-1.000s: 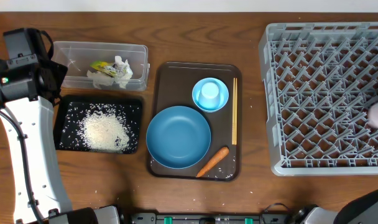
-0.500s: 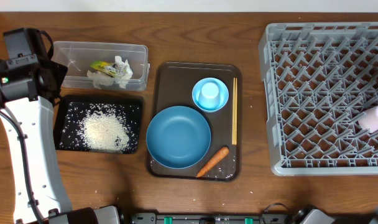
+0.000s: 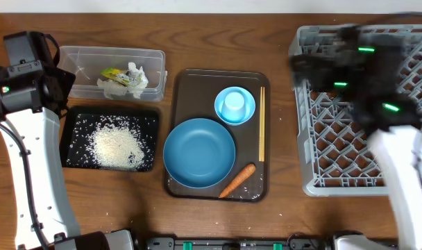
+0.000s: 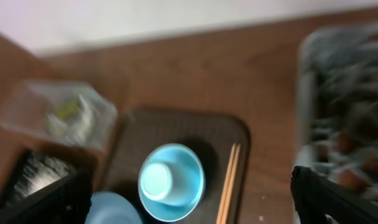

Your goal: Sort waste into correct bins and load items into the dishwasher rack

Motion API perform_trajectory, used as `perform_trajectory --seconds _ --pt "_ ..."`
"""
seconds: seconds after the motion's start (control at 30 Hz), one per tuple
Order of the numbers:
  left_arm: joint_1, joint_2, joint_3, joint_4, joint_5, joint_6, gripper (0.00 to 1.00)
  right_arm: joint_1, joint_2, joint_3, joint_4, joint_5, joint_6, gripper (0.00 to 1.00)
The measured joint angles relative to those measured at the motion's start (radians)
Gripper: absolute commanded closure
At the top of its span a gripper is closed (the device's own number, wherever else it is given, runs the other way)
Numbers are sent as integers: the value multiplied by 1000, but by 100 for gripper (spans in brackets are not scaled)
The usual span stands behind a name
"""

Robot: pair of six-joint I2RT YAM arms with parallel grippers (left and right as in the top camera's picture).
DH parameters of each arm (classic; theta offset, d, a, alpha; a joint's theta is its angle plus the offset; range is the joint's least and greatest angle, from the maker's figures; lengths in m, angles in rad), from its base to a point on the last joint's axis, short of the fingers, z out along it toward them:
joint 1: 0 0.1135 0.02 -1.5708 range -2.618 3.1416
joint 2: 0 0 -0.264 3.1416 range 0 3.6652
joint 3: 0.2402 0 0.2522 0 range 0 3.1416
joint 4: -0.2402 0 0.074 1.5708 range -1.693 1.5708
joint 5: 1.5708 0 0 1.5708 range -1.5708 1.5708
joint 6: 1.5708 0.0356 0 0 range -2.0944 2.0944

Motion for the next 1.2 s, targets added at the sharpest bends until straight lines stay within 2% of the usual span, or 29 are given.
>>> perform_trajectory --seconds 0.2,0.4,0.57,0.77,1.1,1.2 --pt "0 0 0 0 0 0 1 241 245 -3 53 241 8 1" --pt "0 0 0 1 0 0 1 341 377 -6 124 329 39 1" --pt "0 0 0 0 0 0 1 372 409 -6 145 346 69 2" --pt "0 0 0 0 0 0 1 375 423 -6 152 355 91 12" --pt "0 0 0 0 0 0 1 417 484 -7 150 388 120 20" --pt "0 0 0 0 0 0 1 430 484 -7 154 403 127 27"
